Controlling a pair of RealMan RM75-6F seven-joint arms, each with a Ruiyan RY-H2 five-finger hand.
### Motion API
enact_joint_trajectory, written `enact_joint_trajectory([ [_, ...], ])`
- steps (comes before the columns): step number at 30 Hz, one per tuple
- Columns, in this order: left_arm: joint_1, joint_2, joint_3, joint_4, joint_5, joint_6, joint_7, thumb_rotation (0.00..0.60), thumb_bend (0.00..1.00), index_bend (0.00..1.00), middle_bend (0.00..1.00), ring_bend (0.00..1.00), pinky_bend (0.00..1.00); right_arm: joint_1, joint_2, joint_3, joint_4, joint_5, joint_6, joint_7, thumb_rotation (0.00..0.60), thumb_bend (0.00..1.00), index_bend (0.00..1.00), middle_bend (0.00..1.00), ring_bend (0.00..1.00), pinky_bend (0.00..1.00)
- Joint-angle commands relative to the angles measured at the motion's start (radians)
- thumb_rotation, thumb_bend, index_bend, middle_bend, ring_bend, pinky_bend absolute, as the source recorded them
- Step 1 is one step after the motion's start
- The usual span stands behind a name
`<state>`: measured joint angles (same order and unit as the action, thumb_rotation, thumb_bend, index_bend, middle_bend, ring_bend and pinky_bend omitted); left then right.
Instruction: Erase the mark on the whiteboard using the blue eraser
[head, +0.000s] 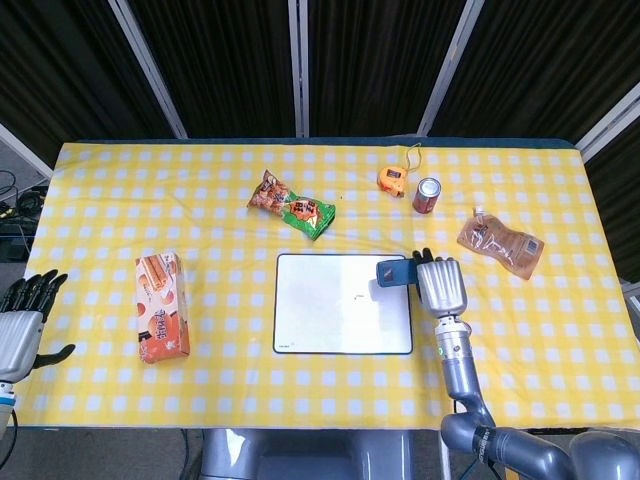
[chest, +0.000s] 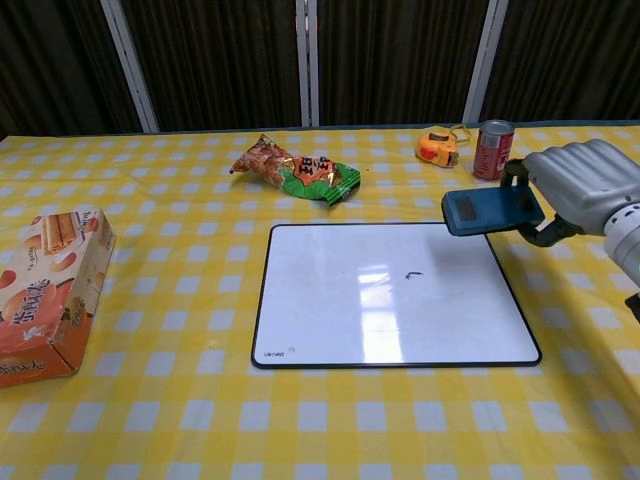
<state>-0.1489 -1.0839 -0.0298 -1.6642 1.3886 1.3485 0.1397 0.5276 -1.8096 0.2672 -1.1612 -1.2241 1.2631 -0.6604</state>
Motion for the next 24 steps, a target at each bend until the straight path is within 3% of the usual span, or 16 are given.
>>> enact_joint_trajectory([
  [1, 0.000, -0.001, 0.001, -0.002, 0.002, 0.002, 0.005, 0.600, 0.18, 0.00, 0.00, 0.00, 0.00, -0.020, 0.043, -0.005, -0.055, 0.000, 0.020, -0.003, 0.600, 0.34, 0.86, 0.72, 0.64, 0.68],
  [5, 0.002, -0.001, 0.003, -0.010, 0.010, 0.009, 0.012, 0.600, 0.18, 0.00, 0.00, 0.00, 0.00, -0.026, 0.037, -0.028, -0.076, -0.002, 0.016, 0.002, 0.600, 0.34, 0.86, 0.72, 0.64, 0.68],
  [11, 0.001, -0.002, 0.005, -0.013, 0.018, 0.010, 0.016, 0.600, 0.18, 0.00, 0.00, 0.00, 0.00, -0.010, -0.047, -0.061, -0.022, -0.003, -0.015, 0.015, 0.600, 0.34, 0.86, 0.72, 0.64, 0.68],
  [24, -0.002, 0.003, 0.005, -0.007, 0.017, -0.001, -0.008, 0.600, 0.18, 0.00, 0.00, 0.00, 0.00, 0.039, -0.186, -0.076, 0.088, 0.001, -0.082, 0.006, 0.600, 0.34, 0.86, 0.72, 0.64, 0.68],
])
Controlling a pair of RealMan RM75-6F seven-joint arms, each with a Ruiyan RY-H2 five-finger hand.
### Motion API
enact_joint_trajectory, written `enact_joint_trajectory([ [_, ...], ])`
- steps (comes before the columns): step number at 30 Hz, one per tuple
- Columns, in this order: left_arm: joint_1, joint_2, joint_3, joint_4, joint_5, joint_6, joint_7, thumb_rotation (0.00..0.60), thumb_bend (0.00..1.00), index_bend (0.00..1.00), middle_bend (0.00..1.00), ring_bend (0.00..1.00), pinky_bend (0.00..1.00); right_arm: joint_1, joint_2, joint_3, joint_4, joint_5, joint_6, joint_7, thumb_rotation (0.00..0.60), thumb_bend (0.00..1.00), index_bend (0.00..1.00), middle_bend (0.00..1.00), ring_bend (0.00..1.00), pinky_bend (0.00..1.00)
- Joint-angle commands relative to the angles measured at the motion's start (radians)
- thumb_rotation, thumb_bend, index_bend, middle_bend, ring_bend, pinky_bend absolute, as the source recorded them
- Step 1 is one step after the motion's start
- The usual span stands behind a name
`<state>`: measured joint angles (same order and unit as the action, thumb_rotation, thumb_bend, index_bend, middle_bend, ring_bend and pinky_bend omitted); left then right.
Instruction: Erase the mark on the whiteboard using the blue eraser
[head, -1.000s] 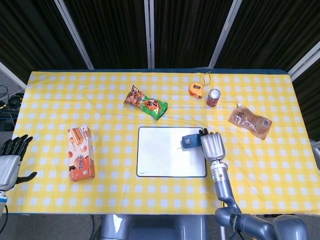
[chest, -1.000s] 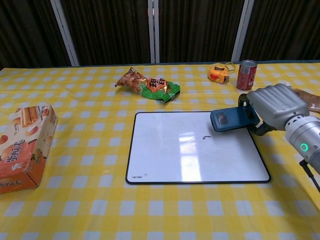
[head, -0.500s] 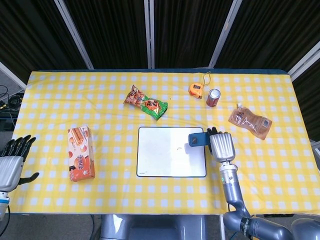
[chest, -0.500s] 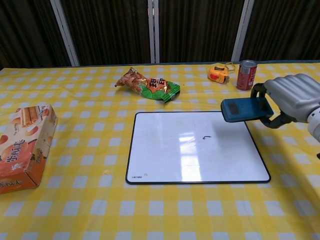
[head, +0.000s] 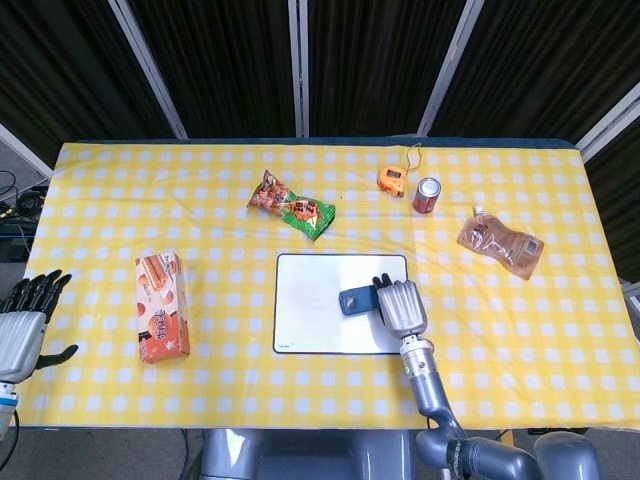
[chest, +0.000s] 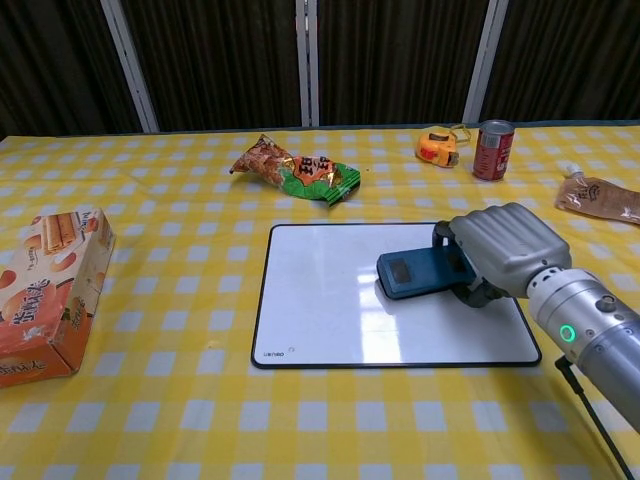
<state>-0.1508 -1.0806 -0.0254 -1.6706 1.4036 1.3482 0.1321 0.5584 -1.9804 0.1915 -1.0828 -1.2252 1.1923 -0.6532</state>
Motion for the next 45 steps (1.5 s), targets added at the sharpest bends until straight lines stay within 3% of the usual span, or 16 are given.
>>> enact_joint_trajectory([
  [1, -0.001, 0.000, 0.002, 0.000, 0.003, -0.001, 0.000, 0.600, 0.18, 0.00, 0.00, 0.00, 0.00, 0.011, -0.023, 0.001, 0.010, 0.005, -0.016, 0.002, 0.600, 0.34, 0.86, 0.72, 0.64, 0.68],
  [17, -0.006, -0.003, -0.003, 0.014, -0.013, -0.016, -0.011, 0.600, 0.18, 0.00, 0.00, 0.00, 0.00, 0.052, -0.105, 0.003, 0.102, -0.006, -0.061, 0.013, 0.600, 0.34, 0.86, 0.72, 0.64, 0.68],
  [27, -0.008, -0.005, -0.004, 0.020, -0.021, -0.022, -0.011, 0.600, 0.18, 0.00, 0.00, 0.00, 0.00, 0.046, -0.079, 0.042, 0.156, 0.023, -0.060, 0.024, 0.600, 0.34, 0.86, 0.72, 0.64, 0.68],
  [36, -0.008, -0.008, -0.002, 0.014, -0.017, -0.019, 0.001, 0.600, 0.18, 0.00, 0.00, 0.00, 0.00, 0.022, -0.021, 0.049, 0.127, 0.034, -0.045, 0.035, 0.600, 0.34, 0.86, 0.72, 0.64, 0.68],
  [45, -0.010, -0.009, 0.000, 0.007, -0.010, -0.018, 0.010, 0.600, 0.18, 0.00, 0.00, 0.00, 0.00, 0.012, -0.032, 0.011, 0.080, 0.013, -0.043, 0.035, 0.600, 0.34, 0.86, 0.72, 0.64, 0.68],
])
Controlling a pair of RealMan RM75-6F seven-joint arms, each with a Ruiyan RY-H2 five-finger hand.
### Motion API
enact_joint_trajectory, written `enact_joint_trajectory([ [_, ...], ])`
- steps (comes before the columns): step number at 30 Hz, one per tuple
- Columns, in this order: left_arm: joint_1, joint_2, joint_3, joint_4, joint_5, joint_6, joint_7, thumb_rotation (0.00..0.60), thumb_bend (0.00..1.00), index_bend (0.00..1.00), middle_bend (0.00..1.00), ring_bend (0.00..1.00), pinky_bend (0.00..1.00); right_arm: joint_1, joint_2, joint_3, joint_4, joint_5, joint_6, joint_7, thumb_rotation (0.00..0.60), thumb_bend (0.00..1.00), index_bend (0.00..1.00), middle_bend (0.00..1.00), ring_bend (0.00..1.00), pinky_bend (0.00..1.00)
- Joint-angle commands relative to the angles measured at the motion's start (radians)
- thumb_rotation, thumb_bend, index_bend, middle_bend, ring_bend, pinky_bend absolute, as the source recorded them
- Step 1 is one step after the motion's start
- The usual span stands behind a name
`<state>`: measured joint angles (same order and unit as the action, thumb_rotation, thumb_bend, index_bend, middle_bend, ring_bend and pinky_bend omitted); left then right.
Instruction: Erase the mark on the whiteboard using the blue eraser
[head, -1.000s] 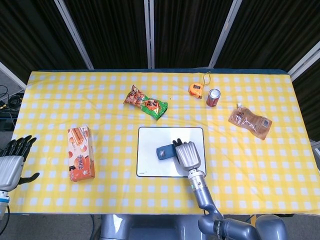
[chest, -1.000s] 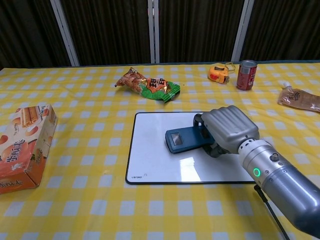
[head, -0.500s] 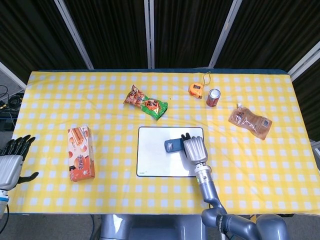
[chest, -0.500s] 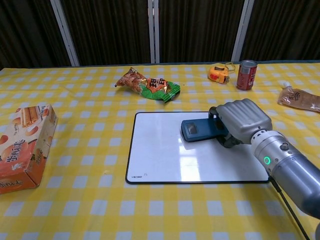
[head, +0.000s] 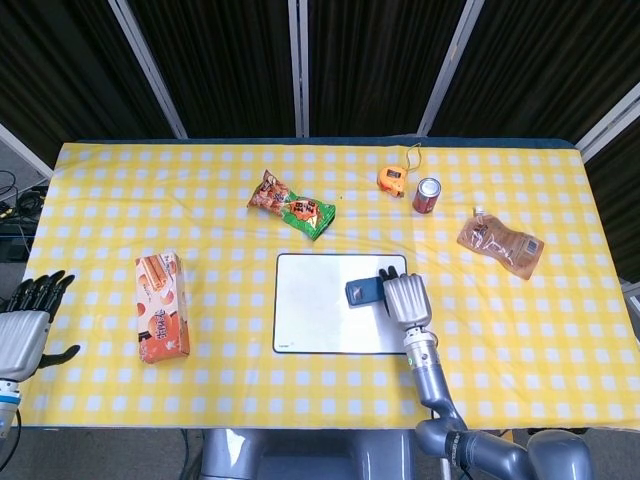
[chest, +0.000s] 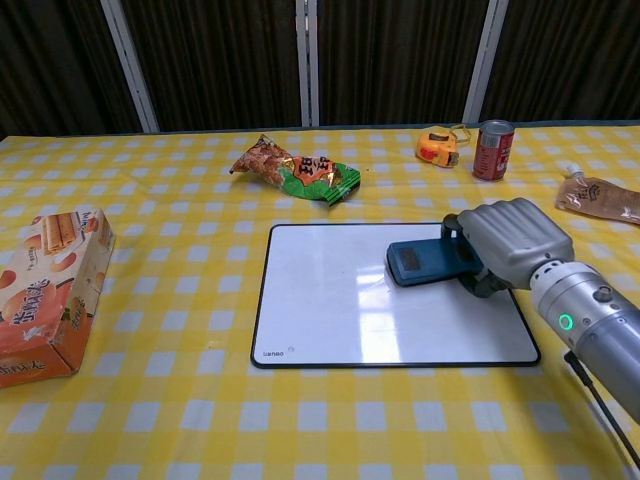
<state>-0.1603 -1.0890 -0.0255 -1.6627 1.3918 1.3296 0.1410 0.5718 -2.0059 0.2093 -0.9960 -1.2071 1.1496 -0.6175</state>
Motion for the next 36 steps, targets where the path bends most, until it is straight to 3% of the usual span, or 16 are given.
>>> enact_joint_trajectory([
  [1, 0.000, 0.000, 0.001, -0.001, 0.003, 0.001, 0.001, 0.600, 0.18, 0.00, 0.00, 0.00, 0.00, -0.001, -0.012, -0.012, -0.012, -0.008, 0.000, -0.001, 0.600, 0.34, 0.86, 0.72, 0.64, 0.68],
  [10, 0.001, 0.004, -0.001, 0.002, 0.000, 0.003, -0.014, 0.600, 0.18, 0.00, 0.00, 0.00, 0.00, 0.003, -0.063, -0.053, -0.025, -0.039, -0.005, -0.018, 0.600, 0.34, 0.86, 0.72, 0.64, 0.68],
  [17, 0.001, 0.004, -0.001, 0.007, -0.001, 0.000, -0.017, 0.600, 0.18, 0.00, 0.00, 0.00, 0.00, 0.004, -0.068, -0.028, 0.026, -0.035, 0.015, -0.037, 0.600, 0.34, 0.86, 0.72, 0.64, 0.68],
  [28, -0.001, -0.001, 0.000, 0.005, -0.004, -0.002, -0.004, 0.600, 0.18, 0.00, 0.00, 0.00, 0.00, -0.015, 0.032, 0.042, 0.007, 0.004, 0.047, -0.027, 0.600, 0.34, 0.86, 0.72, 0.64, 0.68],
  [36, 0.001, -0.001, 0.000, 0.002, -0.001, 0.003, -0.002, 0.600, 0.18, 0.00, 0.00, 0.00, 0.00, -0.059, 0.157, 0.079, -0.100, 0.014, 0.102, 0.029, 0.600, 0.34, 0.86, 0.72, 0.64, 0.68],
])
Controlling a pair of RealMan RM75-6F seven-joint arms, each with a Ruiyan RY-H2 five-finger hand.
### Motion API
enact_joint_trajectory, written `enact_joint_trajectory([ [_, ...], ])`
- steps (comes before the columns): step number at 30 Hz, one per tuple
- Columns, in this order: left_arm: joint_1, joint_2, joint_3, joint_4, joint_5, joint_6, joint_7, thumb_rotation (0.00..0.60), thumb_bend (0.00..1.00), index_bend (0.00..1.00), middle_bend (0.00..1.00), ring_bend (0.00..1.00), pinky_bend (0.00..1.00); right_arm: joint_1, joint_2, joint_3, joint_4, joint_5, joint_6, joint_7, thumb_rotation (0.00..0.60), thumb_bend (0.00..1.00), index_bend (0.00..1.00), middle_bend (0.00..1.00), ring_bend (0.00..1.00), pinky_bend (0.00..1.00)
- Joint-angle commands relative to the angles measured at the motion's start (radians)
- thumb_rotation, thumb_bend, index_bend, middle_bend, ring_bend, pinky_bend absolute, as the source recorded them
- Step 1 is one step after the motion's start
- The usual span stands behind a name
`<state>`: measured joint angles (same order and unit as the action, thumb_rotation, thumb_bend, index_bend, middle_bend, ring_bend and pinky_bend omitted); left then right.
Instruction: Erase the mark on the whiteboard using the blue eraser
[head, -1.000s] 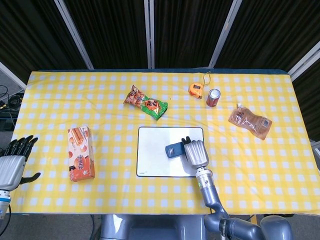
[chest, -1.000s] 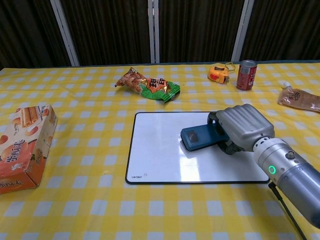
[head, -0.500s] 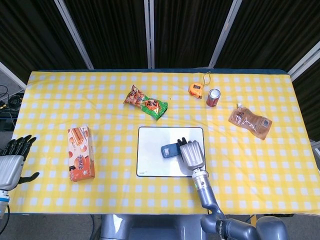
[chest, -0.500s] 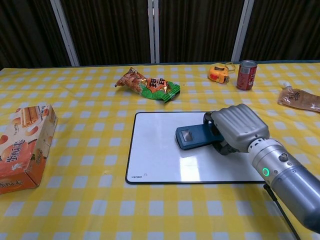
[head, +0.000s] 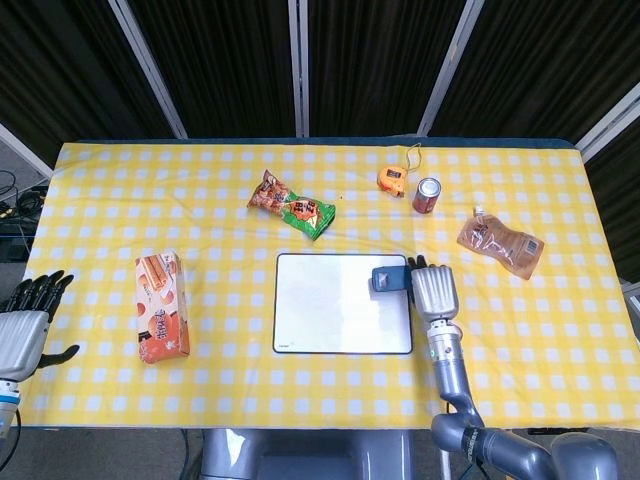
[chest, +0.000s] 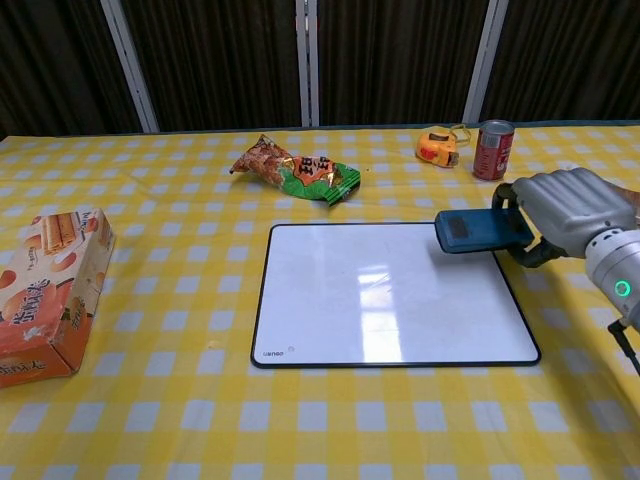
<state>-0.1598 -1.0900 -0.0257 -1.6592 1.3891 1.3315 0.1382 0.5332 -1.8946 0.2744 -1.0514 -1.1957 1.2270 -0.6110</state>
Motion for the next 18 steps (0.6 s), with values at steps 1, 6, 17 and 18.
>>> enact_joint_trajectory([
  [1, 0.001, 0.000, 0.001, -0.002, 0.003, 0.003, 0.002, 0.600, 0.18, 0.00, 0.00, 0.00, 0.00, -0.028, 0.065, 0.016, -0.064, 0.001, 0.034, 0.030, 0.600, 0.34, 0.86, 0.72, 0.64, 0.68],
  [6, 0.005, 0.001, 0.004, -0.008, 0.013, 0.013, 0.007, 0.600, 0.18, 0.00, 0.00, 0.00, 0.00, -0.074, 0.161, 0.018, -0.154, -0.012, 0.080, 0.081, 0.600, 0.34, 0.86, 0.72, 0.64, 0.68],
  [17, 0.011, -0.003, 0.014, -0.030, 0.043, 0.037, 0.045, 0.600, 0.18, 0.00, 0.00, 0.00, 0.00, -0.202, 0.317, -0.074, -0.227, -0.046, 0.125, 0.200, 0.600, 0.33, 0.83, 0.68, 0.63, 0.65],
  [18, 0.010, -0.005, 0.017, -0.034, 0.052, 0.038, 0.051, 0.600, 0.18, 0.00, 0.00, 0.00, 0.00, -0.219, 0.322, -0.104, -0.228, -0.056, 0.121, 0.211, 0.600, 0.33, 0.82, 0.67, 0.62, 0.64],
])
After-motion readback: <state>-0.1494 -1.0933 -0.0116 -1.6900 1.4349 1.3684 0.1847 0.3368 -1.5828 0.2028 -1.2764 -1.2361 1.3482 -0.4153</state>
